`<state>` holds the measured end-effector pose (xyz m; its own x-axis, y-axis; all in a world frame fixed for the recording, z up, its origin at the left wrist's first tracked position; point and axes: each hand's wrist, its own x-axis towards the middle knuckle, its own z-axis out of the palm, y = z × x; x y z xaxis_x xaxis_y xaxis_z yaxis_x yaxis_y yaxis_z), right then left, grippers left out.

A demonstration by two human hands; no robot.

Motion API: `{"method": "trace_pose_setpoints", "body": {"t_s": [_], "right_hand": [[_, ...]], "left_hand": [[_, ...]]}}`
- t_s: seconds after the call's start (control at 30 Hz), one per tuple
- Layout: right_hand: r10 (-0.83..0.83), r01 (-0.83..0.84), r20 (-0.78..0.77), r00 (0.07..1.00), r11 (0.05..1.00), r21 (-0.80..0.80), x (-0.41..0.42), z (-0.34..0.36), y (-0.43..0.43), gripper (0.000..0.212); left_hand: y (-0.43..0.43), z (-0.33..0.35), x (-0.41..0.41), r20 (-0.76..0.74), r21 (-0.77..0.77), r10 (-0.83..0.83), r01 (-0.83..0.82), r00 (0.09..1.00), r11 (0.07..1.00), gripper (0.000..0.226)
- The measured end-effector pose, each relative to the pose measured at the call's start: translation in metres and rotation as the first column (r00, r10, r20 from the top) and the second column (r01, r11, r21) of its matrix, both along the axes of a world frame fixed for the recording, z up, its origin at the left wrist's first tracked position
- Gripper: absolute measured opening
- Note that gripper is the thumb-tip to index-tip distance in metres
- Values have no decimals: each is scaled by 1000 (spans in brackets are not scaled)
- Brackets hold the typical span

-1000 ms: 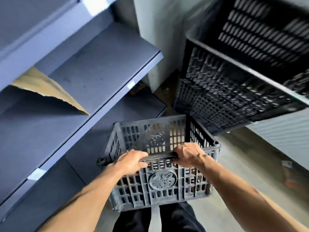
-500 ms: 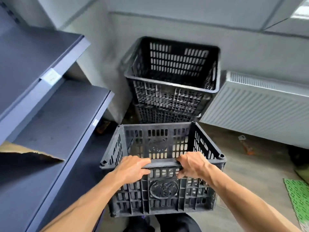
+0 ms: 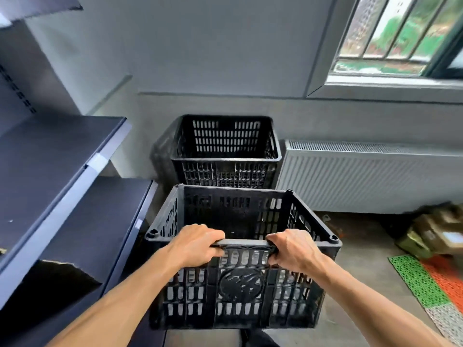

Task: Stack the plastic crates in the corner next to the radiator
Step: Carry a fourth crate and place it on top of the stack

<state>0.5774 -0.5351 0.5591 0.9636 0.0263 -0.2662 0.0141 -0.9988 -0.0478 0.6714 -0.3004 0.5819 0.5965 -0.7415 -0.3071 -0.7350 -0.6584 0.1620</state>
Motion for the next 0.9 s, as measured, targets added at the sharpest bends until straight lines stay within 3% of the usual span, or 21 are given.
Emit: {"method": "trace_pose_setpoints", "body": {"t_s": [0.27,0.9], "right_hand": [[1,19,242,970,997,-79,-27,64,17,26],[63,27,577,814,989,-146,-28,178,11,20]], "left_hand": [[19,52,-9,161,-121,-12,32,987,992,28],[20,164,4,462,-294,-18,172,887,940,26]]}}
